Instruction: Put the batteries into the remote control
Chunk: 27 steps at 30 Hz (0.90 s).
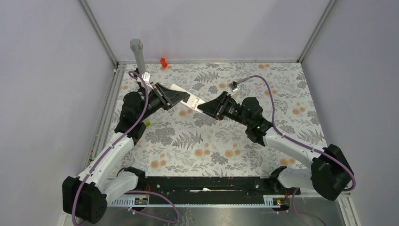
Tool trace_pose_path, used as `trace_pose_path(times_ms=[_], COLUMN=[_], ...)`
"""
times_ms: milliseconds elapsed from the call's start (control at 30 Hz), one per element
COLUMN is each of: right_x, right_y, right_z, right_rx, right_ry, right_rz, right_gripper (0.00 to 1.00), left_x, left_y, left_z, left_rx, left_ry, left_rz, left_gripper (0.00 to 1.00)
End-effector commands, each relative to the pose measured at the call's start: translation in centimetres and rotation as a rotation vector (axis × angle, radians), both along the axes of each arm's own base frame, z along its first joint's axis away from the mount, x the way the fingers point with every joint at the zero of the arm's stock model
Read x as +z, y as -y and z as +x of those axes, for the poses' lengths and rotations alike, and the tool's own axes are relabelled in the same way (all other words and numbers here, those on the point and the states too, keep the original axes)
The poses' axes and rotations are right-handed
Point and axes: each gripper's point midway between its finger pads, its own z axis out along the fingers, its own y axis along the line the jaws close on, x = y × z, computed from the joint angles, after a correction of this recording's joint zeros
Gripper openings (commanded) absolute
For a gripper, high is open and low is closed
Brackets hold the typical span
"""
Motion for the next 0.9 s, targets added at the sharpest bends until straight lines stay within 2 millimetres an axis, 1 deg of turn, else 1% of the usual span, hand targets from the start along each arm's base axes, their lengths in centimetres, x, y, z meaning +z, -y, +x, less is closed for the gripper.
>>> trace_pose_path(times_ms=[0, 167, 233, 300, 400, 500, 567, 600, 667, 733, 767, 867], right_x=[0.7, 0.9, 0.4, 0.1, 0.0, 0.4, 0.0, -0.5, -2.3, -5.5, -7.6, -13.0], right_y=[0.5, 0.6, 0.6, 0.6, 0.6, 0.6, 0.7, 0.8, 1.2, 1.9, 2.3, 4.1], right_z=[1.2, 0.9, 0.8, 0.8, 0.7, 0.6, 0.8, 0.9, 0.9, 0.9, 0.8, 0.6], right_rx=[-0.056, -0.051, -0.045, -0.042, -0.039, -0.034, -0.044, -0.053, -0.065, -0.082, -0.094, -0.143], right_ry=[0.011, 0.023, 0.007, -0.002, 0.004, 0.034, 0.036, 0.029, 0.006, -0.032, -0.059, -0.119], right_rz=[-0.03, -0.033, -0.056, -0.077, -0.08, -0.046, -0.062, -0.086, -0.145, -0.234, -0.282, -0.401], right_gripper=[0.31, 0.18, 0.16, 0.15, 0.09, 0.01, 0.0, 0.0, 0.0, 0.0, 0.0, 0.0], left_x=[2.1, 0.4, -0.3, -1.0, -1.6, -2.3, -3.3, -3.9, -5.1, -6.1, -6.5, -7.0], left_y=[0.1, -0.1, -0.4, -0.7, -1.1, -1.3, -1.9, -2.3, -3.3, -4.4, -4.8, -5.2], left_z=[0.1, 0.7, 1.0, 1.3, 1.5, 1.8, 2.2, 2.5, 3.0, 3.4, 3.5, 3.3], left_rx=[-0.004, 0.022, 0.042, 0.069, 0.088, 0.108, 0.138, 0.162, 0.224, 0.28, 0.299, 0.318], left_ry=[0.105, 0.086, 0.087, 0.098, 0.127, 0.123, 0.099, 0.082, 0.039, 0.016, 0.003, 0.0], left_rz=[-0.036, 0.018, 0.053, 0.111, 0.161, 0.201, 0.24, 0.264, 0.313, 0.357, 0.373, 0.385], left_gripper=[0.0, 0.0, 0.0, 0.0, 0.0, 0.0, 0.0, 0.0, 0.0, 0.0, 0.0, 0.0])
